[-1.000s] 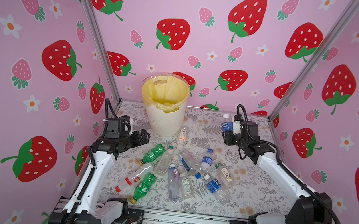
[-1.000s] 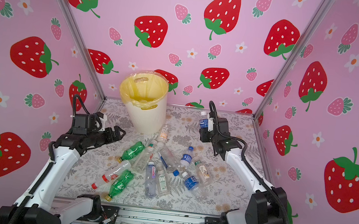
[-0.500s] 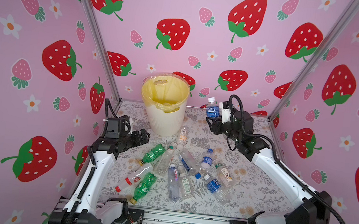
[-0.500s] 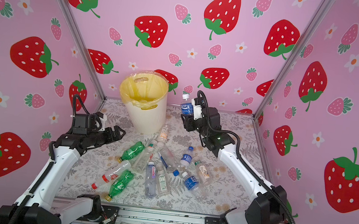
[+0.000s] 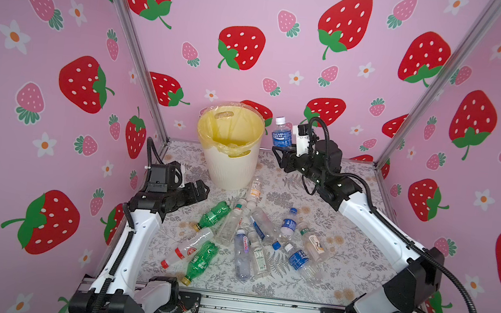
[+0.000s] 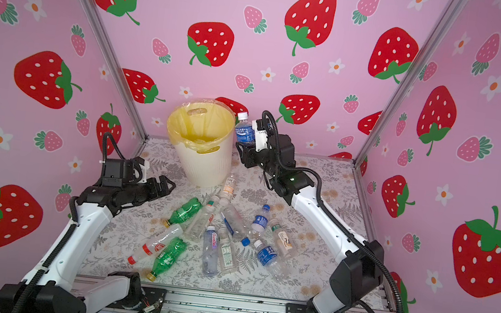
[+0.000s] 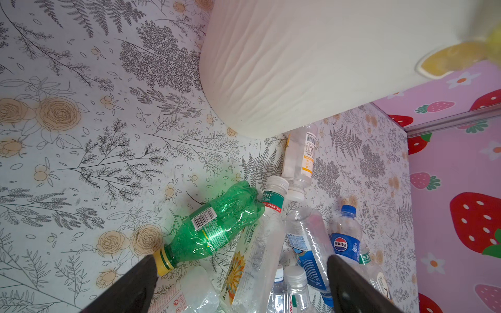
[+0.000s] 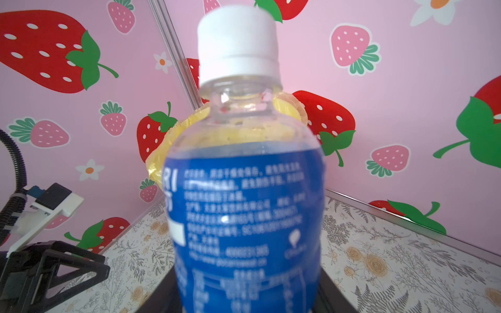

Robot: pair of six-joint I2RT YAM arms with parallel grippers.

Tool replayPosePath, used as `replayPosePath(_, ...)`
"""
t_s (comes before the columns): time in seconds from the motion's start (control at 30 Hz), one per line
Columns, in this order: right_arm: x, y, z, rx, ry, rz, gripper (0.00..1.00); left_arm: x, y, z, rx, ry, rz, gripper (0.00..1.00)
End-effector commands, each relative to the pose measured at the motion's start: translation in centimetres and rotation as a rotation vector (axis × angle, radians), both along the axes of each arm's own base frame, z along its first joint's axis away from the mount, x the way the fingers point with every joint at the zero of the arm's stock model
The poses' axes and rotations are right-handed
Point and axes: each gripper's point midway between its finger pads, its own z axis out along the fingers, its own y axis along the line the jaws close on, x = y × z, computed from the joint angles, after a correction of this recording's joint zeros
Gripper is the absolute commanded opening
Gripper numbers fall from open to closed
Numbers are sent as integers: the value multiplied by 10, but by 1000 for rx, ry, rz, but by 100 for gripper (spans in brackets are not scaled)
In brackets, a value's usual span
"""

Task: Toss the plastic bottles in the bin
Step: 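Carry the blue-labelled bottle over the yellow-lined bin and release it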

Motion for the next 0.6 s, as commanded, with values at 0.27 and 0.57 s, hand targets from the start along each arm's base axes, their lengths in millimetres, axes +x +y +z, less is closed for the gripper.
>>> replayPosePath(0.27, -4, -2, 33, 52, -80, -19, 46, 3, 3, -2, -26, 3, 7, 99)
replayPosePath(0.57, -31, -41, -17, -35, -39, -87, 47, 9, 8, -2, -84, 1, 23, 99)
